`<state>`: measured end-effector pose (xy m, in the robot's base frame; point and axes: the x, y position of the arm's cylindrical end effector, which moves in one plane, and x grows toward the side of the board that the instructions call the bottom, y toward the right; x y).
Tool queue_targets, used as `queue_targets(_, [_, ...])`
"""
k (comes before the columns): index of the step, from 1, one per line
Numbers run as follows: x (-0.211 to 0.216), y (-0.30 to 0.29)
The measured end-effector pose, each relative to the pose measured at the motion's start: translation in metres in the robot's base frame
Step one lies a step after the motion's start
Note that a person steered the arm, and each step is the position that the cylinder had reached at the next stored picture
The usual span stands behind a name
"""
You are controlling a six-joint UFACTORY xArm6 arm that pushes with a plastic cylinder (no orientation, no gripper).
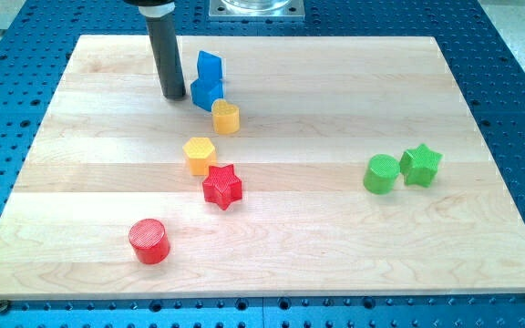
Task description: Nudge the cube
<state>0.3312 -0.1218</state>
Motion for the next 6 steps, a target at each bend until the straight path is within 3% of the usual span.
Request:
queue_targets(2, [0.0,0.038])
queue_targets(3, [-0.016,0.014])
queue_targets(4, [-0.059,-0.021])
queue_targets(6, [-0.061,0.05])
